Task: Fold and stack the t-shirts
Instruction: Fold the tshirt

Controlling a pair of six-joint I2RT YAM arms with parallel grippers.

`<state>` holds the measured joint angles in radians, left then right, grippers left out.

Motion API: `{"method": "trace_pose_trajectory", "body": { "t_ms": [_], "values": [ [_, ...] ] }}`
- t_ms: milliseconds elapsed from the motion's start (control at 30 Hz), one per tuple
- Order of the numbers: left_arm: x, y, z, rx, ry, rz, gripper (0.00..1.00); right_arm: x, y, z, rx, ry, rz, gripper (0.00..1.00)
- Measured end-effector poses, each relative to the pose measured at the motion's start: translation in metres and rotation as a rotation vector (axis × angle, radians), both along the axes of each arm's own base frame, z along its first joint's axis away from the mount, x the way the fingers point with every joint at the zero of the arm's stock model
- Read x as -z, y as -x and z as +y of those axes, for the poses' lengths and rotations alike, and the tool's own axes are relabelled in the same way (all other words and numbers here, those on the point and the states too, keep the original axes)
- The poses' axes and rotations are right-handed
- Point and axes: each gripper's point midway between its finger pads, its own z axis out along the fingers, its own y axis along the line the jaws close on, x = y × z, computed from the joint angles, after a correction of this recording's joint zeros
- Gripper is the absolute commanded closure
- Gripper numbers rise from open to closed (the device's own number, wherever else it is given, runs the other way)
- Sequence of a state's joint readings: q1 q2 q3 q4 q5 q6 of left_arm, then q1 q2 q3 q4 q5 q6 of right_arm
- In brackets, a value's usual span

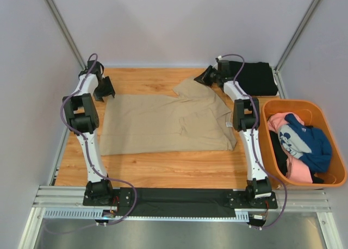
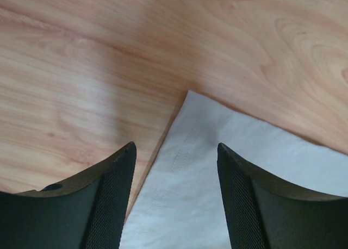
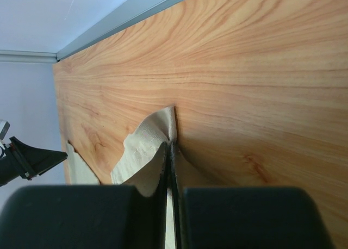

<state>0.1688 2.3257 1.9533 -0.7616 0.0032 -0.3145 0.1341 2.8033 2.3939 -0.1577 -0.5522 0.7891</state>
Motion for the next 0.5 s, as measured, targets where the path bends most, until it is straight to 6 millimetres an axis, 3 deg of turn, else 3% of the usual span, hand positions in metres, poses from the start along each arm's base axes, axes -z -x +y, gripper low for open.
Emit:
{"method": "trace_pose_trajectory", "body": {
  "t_ms": [167, 367, 433, 467, 500],
  "values": [
    [0.001, -0.011, 0.0, 0.006, 0.008, -0.02, 0.37, 0.0, 0.002, 0.002, -0.009, -0.013, 0.005, 1.0],
    [0.002, -0.025, -0.001, 0.016, 0.001, -0.048, 0.53, 0.0, 0.003, 0.003, -0.013, -0.018, 0.007, 1.0],
    [0.002, -0.025, -0.002, 0.022, -0.014, -0.045, 0.64, 0.0, 0.003, 0.003, -0.015, -0.022, 0.009, 1.0],
    [0.002, -0.025, -0.004, 0.028, -0.024, -0.044, 0.77, 0.0, 0.003, 0.003, -0.016, -0.023, 0.011, 1.0],
    [0.003, -0.026, -0.006, 0.038, -0.028, -0.044, 0.83, 0.0, 0.004, 0.004, -0.016, -0.025, 0.011, 1.0]
  ]
}}
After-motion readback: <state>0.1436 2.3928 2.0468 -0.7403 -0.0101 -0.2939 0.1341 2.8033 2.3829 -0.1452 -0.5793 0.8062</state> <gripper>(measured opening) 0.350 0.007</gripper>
